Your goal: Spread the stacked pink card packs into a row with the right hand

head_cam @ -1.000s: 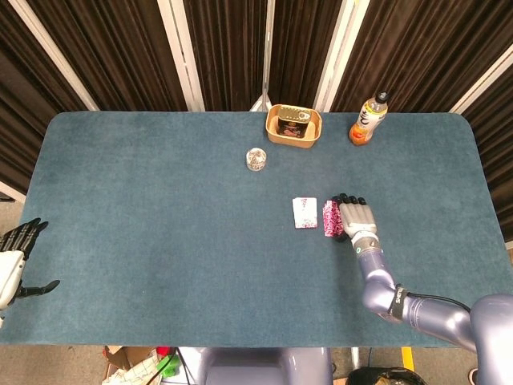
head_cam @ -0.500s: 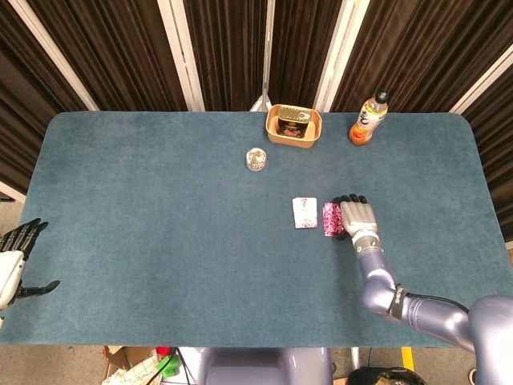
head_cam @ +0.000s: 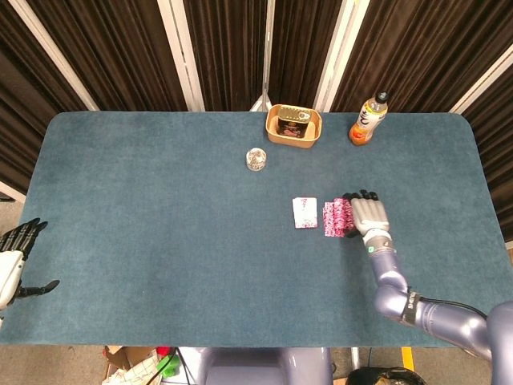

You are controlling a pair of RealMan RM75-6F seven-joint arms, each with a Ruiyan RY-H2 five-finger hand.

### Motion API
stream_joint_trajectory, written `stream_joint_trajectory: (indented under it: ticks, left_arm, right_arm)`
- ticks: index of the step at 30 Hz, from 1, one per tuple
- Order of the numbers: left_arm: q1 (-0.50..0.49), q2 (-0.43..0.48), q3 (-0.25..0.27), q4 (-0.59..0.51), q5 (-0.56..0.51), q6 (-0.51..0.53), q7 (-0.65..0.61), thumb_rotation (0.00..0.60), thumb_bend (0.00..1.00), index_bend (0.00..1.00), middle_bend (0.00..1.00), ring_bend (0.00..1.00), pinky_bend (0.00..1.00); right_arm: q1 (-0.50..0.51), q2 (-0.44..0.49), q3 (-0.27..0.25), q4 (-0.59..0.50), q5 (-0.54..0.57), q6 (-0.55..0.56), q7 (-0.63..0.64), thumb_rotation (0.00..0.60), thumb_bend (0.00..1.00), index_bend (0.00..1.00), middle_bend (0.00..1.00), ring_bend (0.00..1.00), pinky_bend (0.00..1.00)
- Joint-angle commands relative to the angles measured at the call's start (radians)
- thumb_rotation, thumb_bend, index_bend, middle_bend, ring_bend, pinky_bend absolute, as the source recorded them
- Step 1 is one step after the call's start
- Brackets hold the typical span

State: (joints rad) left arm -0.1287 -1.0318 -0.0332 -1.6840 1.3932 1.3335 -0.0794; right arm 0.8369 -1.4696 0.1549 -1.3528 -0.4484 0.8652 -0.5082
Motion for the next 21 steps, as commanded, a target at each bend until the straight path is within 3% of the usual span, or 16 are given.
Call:
stream_joint_trajectory:
  ticks: [1,10,12,15,18,21]
  left_arm:
    - [0.0,-0.001,-0.001,0.0,0.0,0.001,0.001,0.6,0.04,0.0,0.0,0.0,0.0]
    - [-0.001,-0.004,-0.001,-0.002,-0.002,0.001,0.012,0.6,0.04,0.0,0.0,0.0,0.0]
    - [-0.001,-0.005,-0.002,-0.003,-0.004,0.002,0.014,0.6,0.04,0.0,0.0,0.0,0.0]
    - [0.001,-0.006,-0.003,-0.004,-0.001,0.008,0.009,0.6,0.04,0.0,0.0,0.0,0.0]
    - [0.004,-0.007,-0.001,-0.002,0.009,0.017,0.008,0.6,0.04,0.0,0.0,0.0,0.0]
    - [0.006,-0.008,0.0,0.0,0.015,0.023,0.007,0.6,0.04,0.0,0.0,0.0,0.0]
  right_arm:
    - [-0.017,0.025,-0.007,-0.007,0.0,0.004,0.009,0.6,0.33,0.69,0.21,0.0,0.0]
    - [-0.051,0.05,-0.036,-0.003,0.011,-0.004,0.011,0.6,0.33,0.68,0.21,0.0,0.0]
    - [-0.053,0.051,-0.043,-0.002,0.019,-0.004,0.003,0.6,0.33,0.64,0.21,0.0,0.0]
    - [-0.056,0.054,-0.052,0.0,0.042,-0.005,-0.014,0.6,0.33,0.49,0.18,0.0,0.0]
    - [-0.054,0.066,-0.063,-0.01,0.074,-0.011,-0.038,0.6,0.33,0.21,0.07,0.0,0.0]
    - [-0.056,0.08,-0.068,-0.033,0.082,-0.005,-0.047,0.6,0.33,0.02,0.01,0.0,0.0]
